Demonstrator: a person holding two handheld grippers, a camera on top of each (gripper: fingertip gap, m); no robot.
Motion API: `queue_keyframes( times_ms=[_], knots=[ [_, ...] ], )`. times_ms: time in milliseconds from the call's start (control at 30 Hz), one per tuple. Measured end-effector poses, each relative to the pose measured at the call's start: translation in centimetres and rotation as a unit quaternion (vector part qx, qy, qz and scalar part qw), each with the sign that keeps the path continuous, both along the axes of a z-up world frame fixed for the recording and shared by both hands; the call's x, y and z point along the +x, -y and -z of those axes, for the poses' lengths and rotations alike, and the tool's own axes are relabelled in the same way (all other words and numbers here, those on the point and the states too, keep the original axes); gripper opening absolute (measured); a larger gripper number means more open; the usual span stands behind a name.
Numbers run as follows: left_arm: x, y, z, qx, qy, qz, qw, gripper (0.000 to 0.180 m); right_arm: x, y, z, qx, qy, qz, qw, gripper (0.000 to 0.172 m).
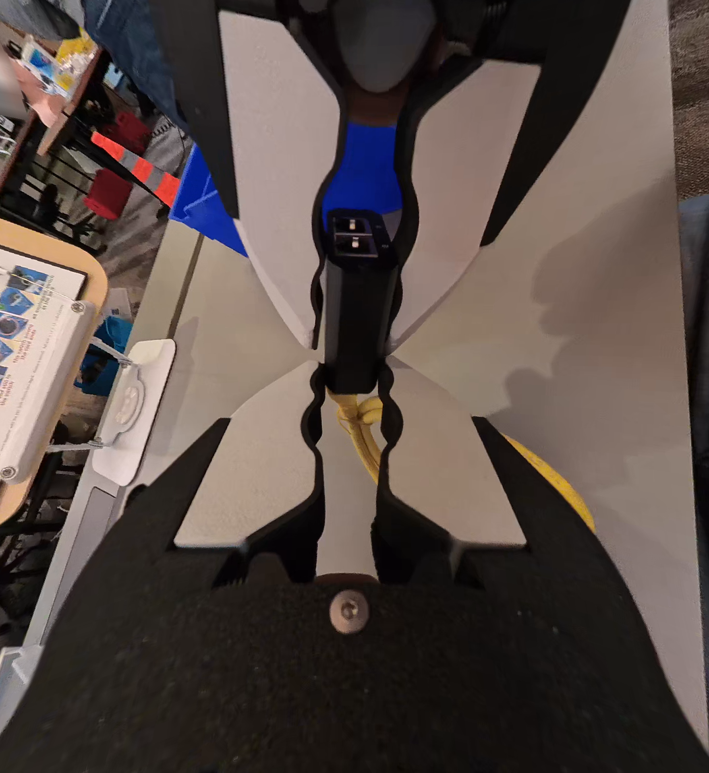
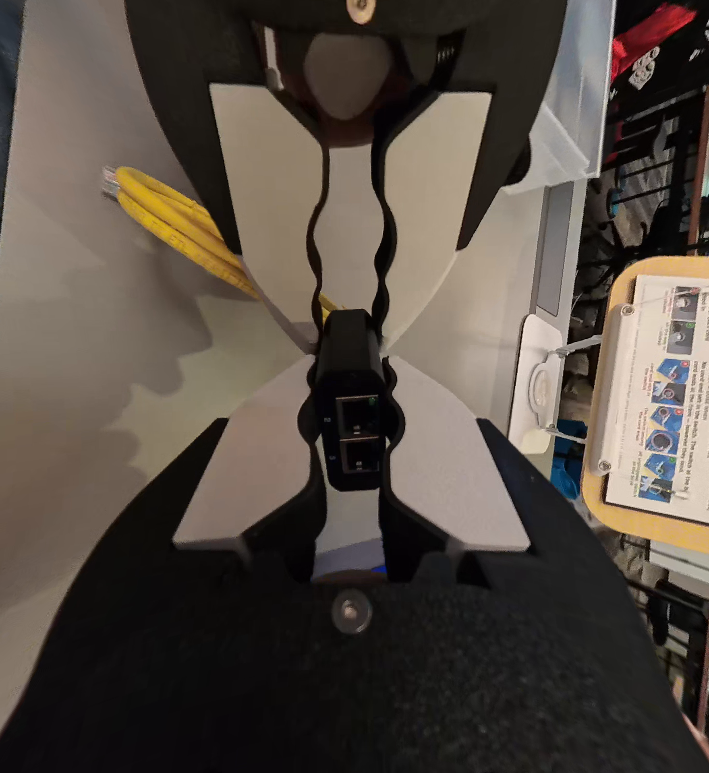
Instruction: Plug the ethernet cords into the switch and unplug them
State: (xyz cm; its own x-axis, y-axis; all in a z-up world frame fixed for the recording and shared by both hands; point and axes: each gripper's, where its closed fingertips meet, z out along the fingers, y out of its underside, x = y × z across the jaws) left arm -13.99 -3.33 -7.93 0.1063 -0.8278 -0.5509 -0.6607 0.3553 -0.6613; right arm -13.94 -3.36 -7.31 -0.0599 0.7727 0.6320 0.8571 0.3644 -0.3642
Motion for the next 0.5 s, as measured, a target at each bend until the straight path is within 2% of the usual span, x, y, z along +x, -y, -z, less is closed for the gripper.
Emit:
queue_keyframes(
  times_ms=[167,300,400,500],
  knots=[
    [-0.4,0.6,-0.9,-0.009,0.047,0.026,0.999,0.023,-0.2,0.7,-1.3,-0.006,-0.071,-0.046,0.996,0.027],
    [-1.7,0.6,-2.4,-0.043,0.094,0.043,0.994,0.023,1.2,-0.1,-2.5,-0.027,-0.13,-0.033,0.991,0.031],
    [-2.3,1.6,-4.6,-0.111,0.171,0.095,0.974,0.023,0.7,1.0,-3.6,-0.1,-0.217,-0.063,0.969,0.042],
    [-2.1,3.0,-6.2,-0.158,0.241,0.155,0.945,0.023,-0.9,2.3,-5.0,-0.146,-0.3,-0.11,0.936,0.045]
  ],
)
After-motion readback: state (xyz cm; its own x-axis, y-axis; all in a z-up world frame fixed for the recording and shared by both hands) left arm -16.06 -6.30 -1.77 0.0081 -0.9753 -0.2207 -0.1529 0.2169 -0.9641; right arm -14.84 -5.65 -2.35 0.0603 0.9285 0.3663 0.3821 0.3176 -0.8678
